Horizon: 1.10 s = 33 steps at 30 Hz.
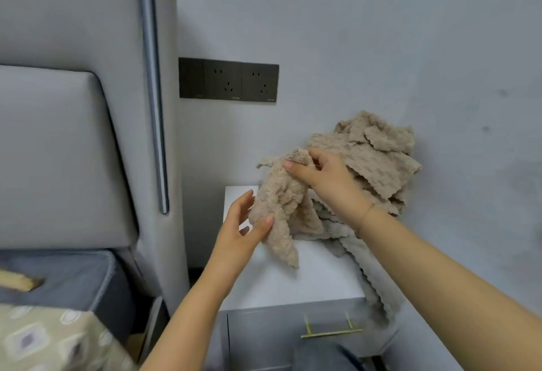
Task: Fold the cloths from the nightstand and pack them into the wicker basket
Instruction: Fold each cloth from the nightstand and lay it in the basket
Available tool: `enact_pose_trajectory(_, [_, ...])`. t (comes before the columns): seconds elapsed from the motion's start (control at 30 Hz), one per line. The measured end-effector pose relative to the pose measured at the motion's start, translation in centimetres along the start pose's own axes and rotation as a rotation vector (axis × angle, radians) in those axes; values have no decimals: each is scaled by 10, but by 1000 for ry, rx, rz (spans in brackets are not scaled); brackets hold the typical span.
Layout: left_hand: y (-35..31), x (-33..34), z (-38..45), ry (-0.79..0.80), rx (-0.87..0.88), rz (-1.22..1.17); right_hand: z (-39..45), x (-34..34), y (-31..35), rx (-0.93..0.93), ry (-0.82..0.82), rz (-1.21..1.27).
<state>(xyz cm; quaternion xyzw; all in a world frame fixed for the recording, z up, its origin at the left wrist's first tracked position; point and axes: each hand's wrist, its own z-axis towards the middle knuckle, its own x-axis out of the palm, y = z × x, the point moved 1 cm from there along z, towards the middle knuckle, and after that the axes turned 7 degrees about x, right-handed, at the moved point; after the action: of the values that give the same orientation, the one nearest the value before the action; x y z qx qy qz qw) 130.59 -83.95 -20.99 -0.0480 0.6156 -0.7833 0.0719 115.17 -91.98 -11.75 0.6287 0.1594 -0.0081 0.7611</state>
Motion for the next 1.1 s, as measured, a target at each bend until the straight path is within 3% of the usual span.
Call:
enact_pose_trajectory(0.2, [16, -16, 2, -18, -17, 16, 1, 9, -3, 29, 27, 69])
enact_pose_trajectory(0.4, [-10, -30, 25, -228, 245, 111, 8, 3, -11, -26, -35, 124])
enact_pose_trajectory(0.47, [-14, -35, 28, -249, 329, 211, 5, -4, -22, -57, -29, 38])
enact_pose_trajectory(0.57, [8, -36, 20, -113, 362, 449, -5, -17, -58, -29, 60, -210])
enact_pose_trajectory(0.73, [73, -25, -18, 146, 143, 534, -31, -36, -131, 90, 463, -614])
enact_pose_trajectory(0.87, [87, -15, -34, 283, -32, 522, -38, -44, -141, 56, 464, -687])
enact_pose_trajectory(1.1, [78, -6, -32, 337, -101, 708, -43, -37, -148, -147, 508, -768])
